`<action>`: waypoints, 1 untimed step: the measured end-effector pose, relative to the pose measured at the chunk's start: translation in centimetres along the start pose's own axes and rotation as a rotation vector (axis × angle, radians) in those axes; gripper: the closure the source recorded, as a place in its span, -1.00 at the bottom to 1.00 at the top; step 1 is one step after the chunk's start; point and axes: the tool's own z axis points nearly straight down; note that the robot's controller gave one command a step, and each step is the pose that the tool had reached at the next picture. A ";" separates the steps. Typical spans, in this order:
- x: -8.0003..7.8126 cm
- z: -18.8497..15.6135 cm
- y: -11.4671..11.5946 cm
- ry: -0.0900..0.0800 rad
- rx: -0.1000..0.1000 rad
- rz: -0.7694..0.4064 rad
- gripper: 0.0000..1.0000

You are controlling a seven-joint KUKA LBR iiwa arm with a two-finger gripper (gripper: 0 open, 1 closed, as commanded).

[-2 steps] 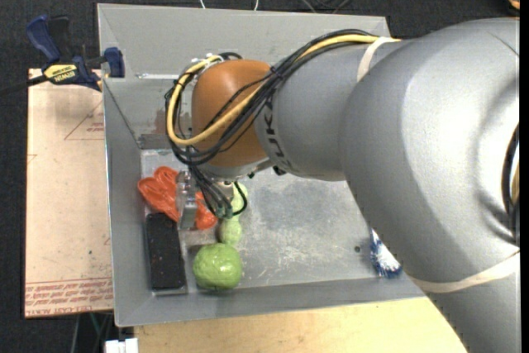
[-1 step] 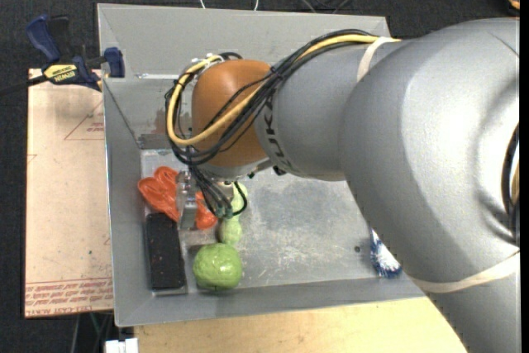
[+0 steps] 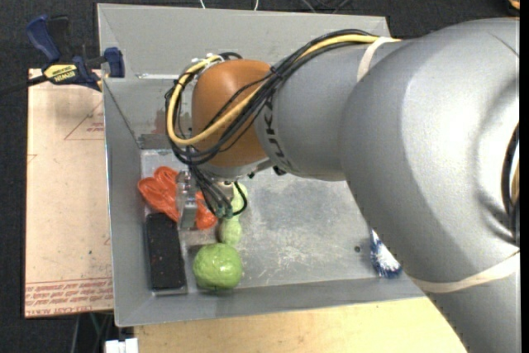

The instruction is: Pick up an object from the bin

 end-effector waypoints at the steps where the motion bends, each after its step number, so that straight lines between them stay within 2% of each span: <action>1: 0.0 0.0 0.0 0.000 0.000 0.000 1.00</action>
Offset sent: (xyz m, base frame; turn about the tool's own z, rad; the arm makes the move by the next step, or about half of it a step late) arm 0.0000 0.0000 0.0000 0.0000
